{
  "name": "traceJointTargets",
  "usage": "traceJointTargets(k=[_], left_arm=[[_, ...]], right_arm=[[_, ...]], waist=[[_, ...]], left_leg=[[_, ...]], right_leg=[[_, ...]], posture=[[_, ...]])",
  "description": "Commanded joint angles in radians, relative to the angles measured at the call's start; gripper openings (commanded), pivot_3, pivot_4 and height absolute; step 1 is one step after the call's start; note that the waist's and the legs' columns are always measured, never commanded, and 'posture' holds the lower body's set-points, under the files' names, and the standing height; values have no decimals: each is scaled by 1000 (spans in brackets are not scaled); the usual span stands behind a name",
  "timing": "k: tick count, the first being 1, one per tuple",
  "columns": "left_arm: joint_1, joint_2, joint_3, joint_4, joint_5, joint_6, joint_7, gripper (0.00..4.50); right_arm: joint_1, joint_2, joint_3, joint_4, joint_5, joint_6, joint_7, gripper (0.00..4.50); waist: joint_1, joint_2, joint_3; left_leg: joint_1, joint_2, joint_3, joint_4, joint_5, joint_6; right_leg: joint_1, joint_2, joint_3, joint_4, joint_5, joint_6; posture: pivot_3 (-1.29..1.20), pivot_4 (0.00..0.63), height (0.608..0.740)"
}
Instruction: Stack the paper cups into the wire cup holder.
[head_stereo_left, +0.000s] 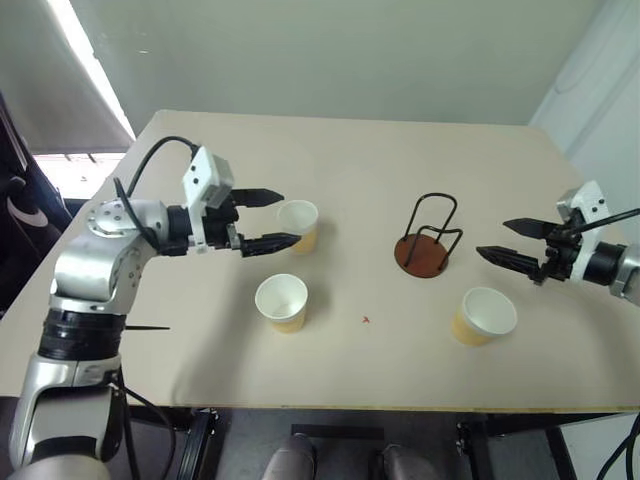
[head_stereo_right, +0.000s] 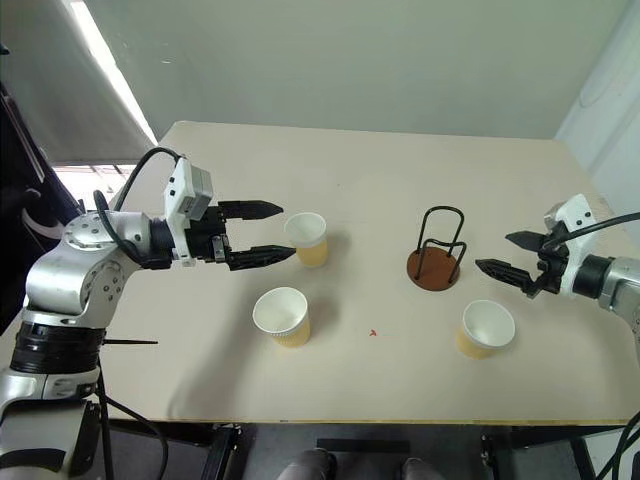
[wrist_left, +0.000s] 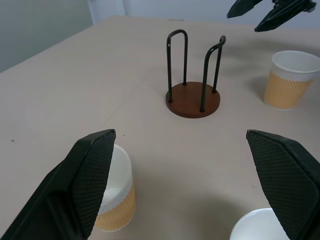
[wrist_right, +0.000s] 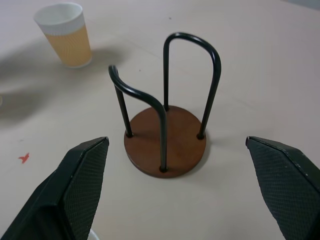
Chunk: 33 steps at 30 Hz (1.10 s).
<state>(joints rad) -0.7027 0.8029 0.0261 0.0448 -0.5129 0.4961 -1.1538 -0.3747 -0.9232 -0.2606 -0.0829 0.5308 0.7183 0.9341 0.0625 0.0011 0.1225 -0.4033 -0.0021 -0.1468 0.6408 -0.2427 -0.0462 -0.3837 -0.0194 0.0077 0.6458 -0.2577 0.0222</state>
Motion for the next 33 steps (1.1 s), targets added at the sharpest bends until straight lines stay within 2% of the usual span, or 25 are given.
traceJointTargets(k=[1,12,17,33], left_arm=[[-32,5,5,5,14,-26,-27,4500],[-47,-9,-4,-27,-17,21,-93,4500],[-66,-40,-18,-69,-38,45,-101,4500],[-75,-54,-23,-75,-30,39,-85,4500]], right_arm=[[16,-16,-38,-24,30,21,12,4480],[-15,5,30,-33,14,4,18,4480],[-96,50,84,30,-29,-10,-24,4480],[-222,122,205,195,-137,-102,2,4480]], waist=[[0,0,0],[-1,0,0],[-2,0,0],[-2,0,0]], left_leg=[[0,0,0,0,0,0],[0,0,0,1,1,1],[0,0,0,4,1,2],[-1,1,0,4,1,2]], right_leg=[[0,0,0,0,0,0],[0,0,0,-1,0,1],[0,0,0,0,0,1],[0,0,0,0,1,1]], posture=[[0,150,740],[0,150,740],[0,150,740],[0,150,740]])
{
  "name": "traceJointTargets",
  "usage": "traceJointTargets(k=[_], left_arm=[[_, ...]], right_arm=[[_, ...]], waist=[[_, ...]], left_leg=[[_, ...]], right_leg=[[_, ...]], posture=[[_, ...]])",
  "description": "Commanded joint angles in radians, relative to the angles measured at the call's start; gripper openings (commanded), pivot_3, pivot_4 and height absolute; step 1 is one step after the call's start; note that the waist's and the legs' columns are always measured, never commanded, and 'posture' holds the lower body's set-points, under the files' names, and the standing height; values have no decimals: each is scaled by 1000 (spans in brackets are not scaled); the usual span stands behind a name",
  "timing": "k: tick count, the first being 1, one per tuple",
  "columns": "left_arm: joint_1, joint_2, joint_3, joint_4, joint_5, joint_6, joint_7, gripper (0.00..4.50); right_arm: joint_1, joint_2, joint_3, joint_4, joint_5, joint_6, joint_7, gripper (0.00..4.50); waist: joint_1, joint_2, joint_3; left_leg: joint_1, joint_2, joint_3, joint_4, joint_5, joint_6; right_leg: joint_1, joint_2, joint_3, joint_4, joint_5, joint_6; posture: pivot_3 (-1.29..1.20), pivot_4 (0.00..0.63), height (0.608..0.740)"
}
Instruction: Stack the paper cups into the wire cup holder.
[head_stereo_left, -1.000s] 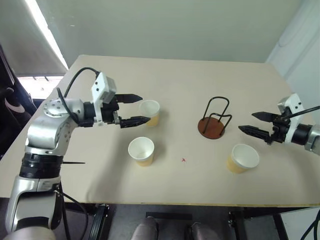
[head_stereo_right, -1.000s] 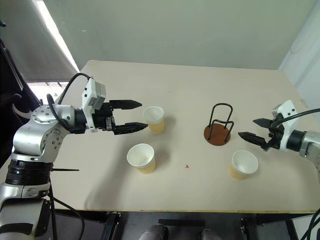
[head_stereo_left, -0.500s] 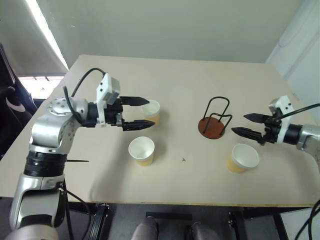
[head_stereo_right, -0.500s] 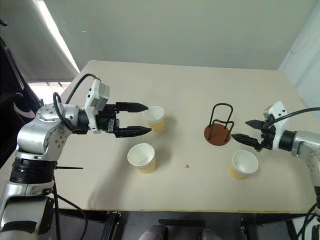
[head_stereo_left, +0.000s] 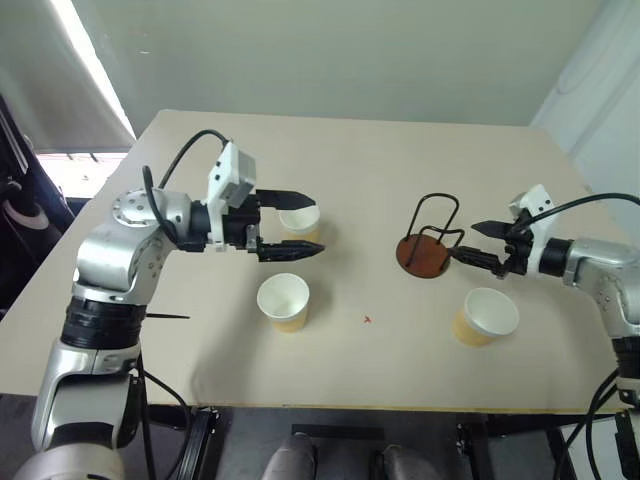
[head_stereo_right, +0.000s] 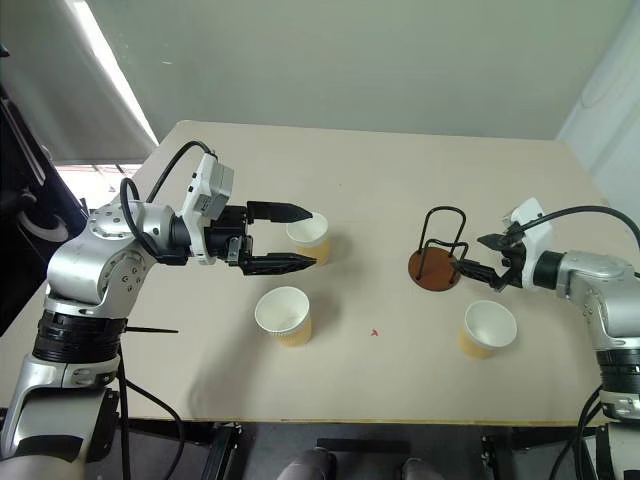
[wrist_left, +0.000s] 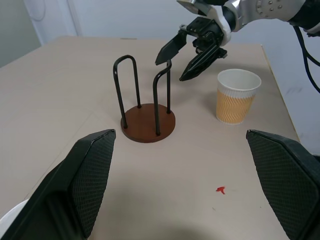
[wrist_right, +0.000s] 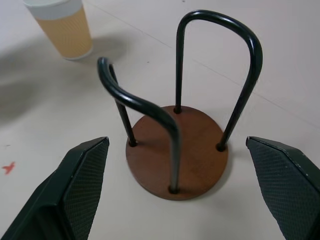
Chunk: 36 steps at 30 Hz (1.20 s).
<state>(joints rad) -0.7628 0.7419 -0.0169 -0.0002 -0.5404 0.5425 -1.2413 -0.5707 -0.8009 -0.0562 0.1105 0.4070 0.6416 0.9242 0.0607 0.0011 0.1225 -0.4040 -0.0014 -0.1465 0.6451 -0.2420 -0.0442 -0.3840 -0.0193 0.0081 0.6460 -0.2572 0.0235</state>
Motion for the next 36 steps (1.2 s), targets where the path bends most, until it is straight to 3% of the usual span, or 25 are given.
traceJointTargets(k=[1,3,13,14,29,36], left_arm=[[-12,8,22,-32,-2,-7,5,4500],[-7,11,24,-35,-2,-7,8,4500],[3,24,24,-42,-2,2,8,4500],[5,29,23,-44,-5,7,1,4500],[101,149,12,-150,-30,54,-114,4500],[118,148,22,-176,-45,71,-90,4500]], right_arm=[[-33,4,6,11,-20,-31,13,4318],[-47,11,14,29,-30,-40,12,3884],[-76,4,18,-19,-25,-23,42,210],[-74,-1,17,-46,-16,-11,51,33],[-28,-17,38,-557,132,199,48,33],[44,-41,76,-642,142,209,55,33]], waist=[[0,0,0],[0,0,0],[1,0,0],[0,0,0],[-1,0,0],[-2,0,0]], left_leg=[[0,0,0,0,0,0],[0,0,0,0,0,0],[-1,0,0,0,0,0],[-1,0,0,0,0,0],[-5,0,0,0,0,0],[-5,0,0,2,0,0]], right_leg=[[0,0,0,0,0,0],[0,0,0,0,0,0],[0,0,0,0,0,0],[-1,0,0,0,0,0],[-3,0,0,-1,0,0],[-3,0,0,-1,0,0]], posture=[[0,150,740],[0,150,740],[0,150,740],[0,150,740],[0,150,740],[0,150,740]])
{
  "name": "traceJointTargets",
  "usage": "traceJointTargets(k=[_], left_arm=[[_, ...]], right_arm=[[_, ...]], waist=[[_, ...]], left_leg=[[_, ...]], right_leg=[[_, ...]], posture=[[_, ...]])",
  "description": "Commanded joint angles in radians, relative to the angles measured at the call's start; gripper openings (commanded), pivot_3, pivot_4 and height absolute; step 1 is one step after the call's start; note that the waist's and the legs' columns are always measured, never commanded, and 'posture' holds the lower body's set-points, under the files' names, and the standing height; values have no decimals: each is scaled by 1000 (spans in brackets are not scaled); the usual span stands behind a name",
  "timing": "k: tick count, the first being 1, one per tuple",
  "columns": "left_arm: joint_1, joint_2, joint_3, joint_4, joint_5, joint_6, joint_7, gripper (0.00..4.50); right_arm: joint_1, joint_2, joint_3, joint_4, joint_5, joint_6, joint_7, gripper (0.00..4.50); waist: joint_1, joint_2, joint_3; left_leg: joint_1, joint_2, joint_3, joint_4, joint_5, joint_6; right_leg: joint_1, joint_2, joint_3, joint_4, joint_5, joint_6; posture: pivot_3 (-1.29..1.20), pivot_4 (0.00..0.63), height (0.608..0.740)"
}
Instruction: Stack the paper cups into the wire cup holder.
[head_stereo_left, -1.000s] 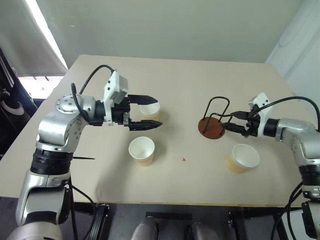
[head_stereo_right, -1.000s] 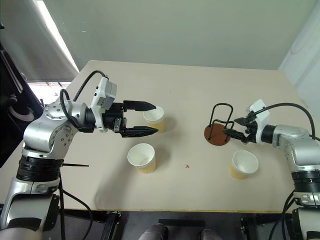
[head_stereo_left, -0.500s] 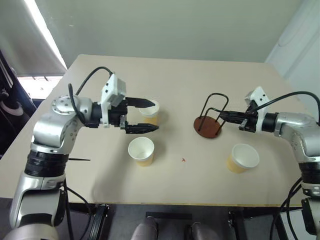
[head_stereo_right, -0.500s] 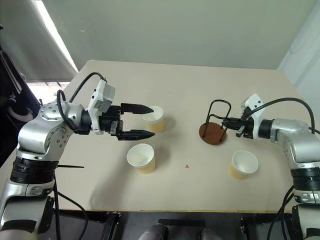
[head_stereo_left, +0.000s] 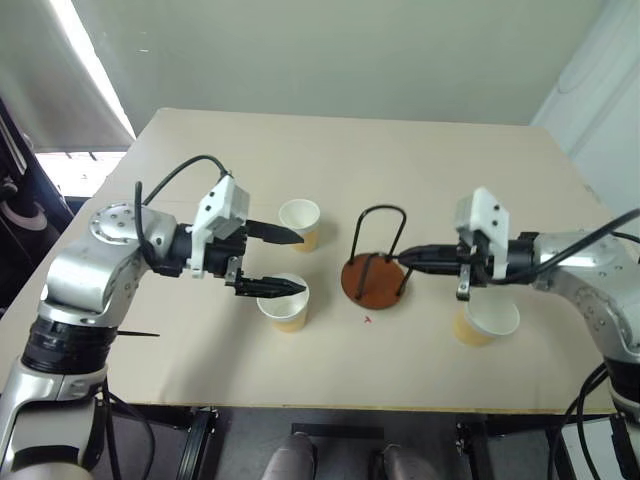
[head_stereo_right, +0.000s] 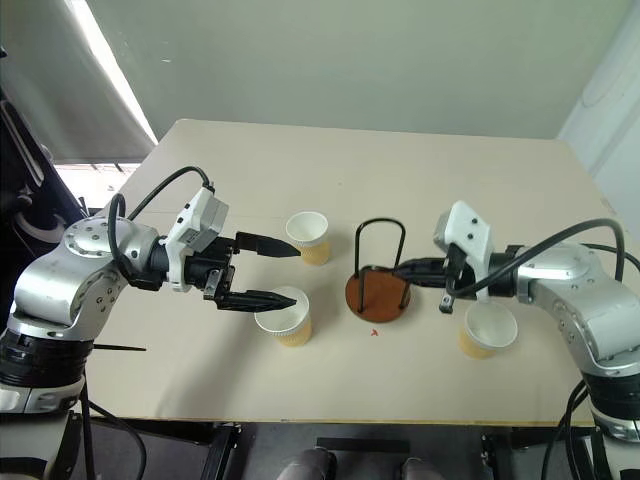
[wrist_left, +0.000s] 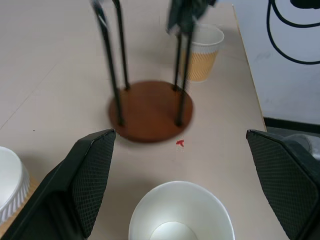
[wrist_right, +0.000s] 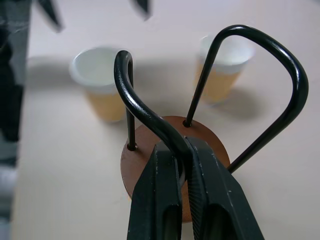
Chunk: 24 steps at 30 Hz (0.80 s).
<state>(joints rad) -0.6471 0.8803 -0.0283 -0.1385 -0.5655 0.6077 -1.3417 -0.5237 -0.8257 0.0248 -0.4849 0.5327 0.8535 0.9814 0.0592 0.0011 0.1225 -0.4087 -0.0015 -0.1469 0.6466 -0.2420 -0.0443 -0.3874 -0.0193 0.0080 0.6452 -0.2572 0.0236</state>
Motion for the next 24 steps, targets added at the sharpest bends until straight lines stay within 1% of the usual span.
traceJointTargets(k=[1,6,17,21,24], left_arm=[[3,9,34,-38,-20,8,13,4500],[1,7,31,-22,-12,3,23,4500],[-9,5,29,-18,-11,5,30,4500],[-11,4,28,-16,-10,3,33,4500],[-14,3,25,-8,-7,-1,33,4500]], right_arm=[[2,-15,-1,-49,16,-4,-4,33],[4,-4,25,-41,1,-20,-12,33],[27,-22,102,-27,-50,-74,13,33],[35,-28,116,-19,-79,-102,10,1156],[44,-28,125,-20,-97,-117,10,2206]], waist=[[-1,0,0],[-2,0,0],[-2,0,0],[-2,0,0],[-2,0,0]], left_leg=[[0,0,0,0,0,0],[1,0,0,0,0,0],[0,1,0,0,0,0],[0,1,0,0,0,0],[1,1,0,0,0,0]], right_leg=[[0,0,0,0,0,0],[0,0,0,0,0,0],[0,0,0,0,0,0],[0,0,0,0,0,0],[0,0,0,0,0,0]], posture=[[0,150,740],[0,150,740],[0,150,740],[0,150,740],[0,150,740]])
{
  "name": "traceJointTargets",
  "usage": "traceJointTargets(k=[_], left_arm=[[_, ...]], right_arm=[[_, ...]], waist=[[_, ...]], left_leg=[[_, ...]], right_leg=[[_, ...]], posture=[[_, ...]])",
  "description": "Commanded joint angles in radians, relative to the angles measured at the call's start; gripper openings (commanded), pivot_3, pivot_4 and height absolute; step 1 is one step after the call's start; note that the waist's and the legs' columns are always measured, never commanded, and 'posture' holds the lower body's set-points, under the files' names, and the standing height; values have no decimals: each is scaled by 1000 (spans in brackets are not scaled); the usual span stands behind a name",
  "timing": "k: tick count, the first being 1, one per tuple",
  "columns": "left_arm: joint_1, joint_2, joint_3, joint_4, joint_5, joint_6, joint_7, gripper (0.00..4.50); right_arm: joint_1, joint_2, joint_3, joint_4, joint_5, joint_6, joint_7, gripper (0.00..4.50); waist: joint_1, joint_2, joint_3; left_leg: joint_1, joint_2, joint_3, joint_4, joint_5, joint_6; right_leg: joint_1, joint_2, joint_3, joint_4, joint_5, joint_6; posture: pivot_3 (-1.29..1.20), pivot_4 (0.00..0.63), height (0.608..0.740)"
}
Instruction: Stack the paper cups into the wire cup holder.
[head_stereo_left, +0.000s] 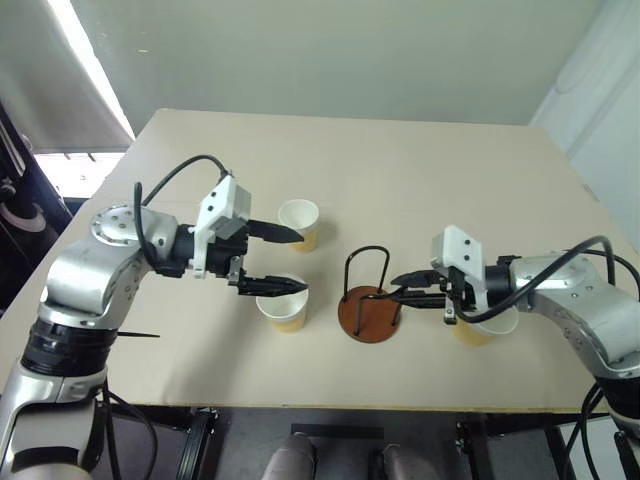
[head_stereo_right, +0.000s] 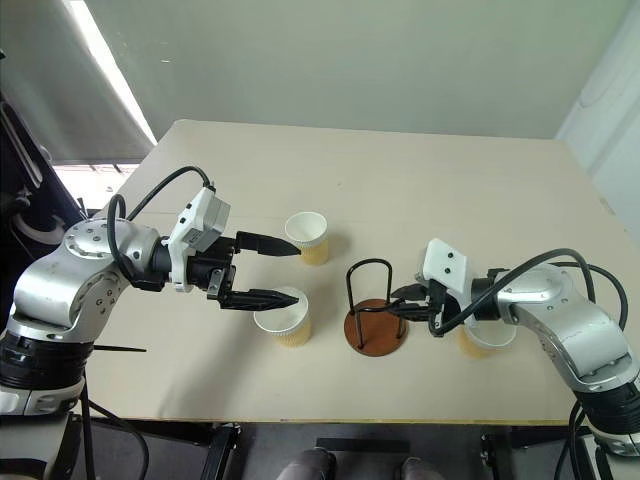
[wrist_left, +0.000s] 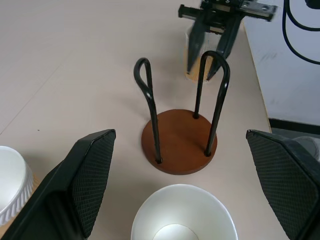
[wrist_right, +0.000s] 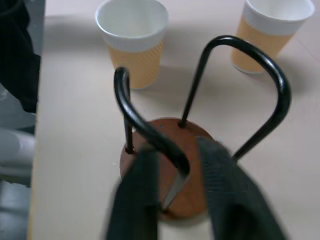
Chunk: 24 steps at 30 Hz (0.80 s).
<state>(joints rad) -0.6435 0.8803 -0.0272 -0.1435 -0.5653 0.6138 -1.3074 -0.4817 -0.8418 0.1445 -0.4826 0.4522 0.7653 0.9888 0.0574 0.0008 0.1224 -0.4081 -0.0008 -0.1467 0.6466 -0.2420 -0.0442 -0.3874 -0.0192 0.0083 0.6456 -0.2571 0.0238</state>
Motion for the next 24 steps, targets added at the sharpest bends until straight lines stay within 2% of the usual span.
traceJointTargets(k=[1,5,12,17,21,24], left_arm=[[-17,3,24,-2,-7,-8,-1,4500],[-19,5,27,0,-8,-9,-2,4500],[-5,24,44,-12,-19,-3,-11,4500],[-3,60,51,-41,-37,12,-45,4500],[-7,162,71,-47,-29,-8,-114,4500],[5,216,80,-61,-22,-33,-148,4500]], right_arm=[[4,-13,6,-25,-21,-32,1,2589],[21,-28,-24,-57,-9,-24,2,4031],[28,-101,-194,-167,175,95,21,4031],[-55,-158,-321,-157,322,165,28,4031],[-169,-159,-367,-101,388,207,-28,4031],[-195,-156,-371,-100,420,221,-56,4031]], waist=[[0,0,0],[1,0,0],[0,0,0],[0,0,0],[-2,0,0],[-3,0,0]], left_leg=[[0,0,0,0,0,0],[0,0,0,0,0,0],[-1,0,0,0,0,0],[0,0,1,0,0,0],[0,0,1,0,0,0],[0,0,0,-1,0,0]], right_leg=[[0,0,0,0,0,0],[0,0,0,0,0,0],[0,0,0,0,0,0],[0,0,1,0,0,0],[0,1,1,-1,0,1],[-1,1,2,-1,-1,1]], posture=[[0,150,740],[0,150,740],[0,150,740],[0,150,740],[0,150,740],[0,150,740]])
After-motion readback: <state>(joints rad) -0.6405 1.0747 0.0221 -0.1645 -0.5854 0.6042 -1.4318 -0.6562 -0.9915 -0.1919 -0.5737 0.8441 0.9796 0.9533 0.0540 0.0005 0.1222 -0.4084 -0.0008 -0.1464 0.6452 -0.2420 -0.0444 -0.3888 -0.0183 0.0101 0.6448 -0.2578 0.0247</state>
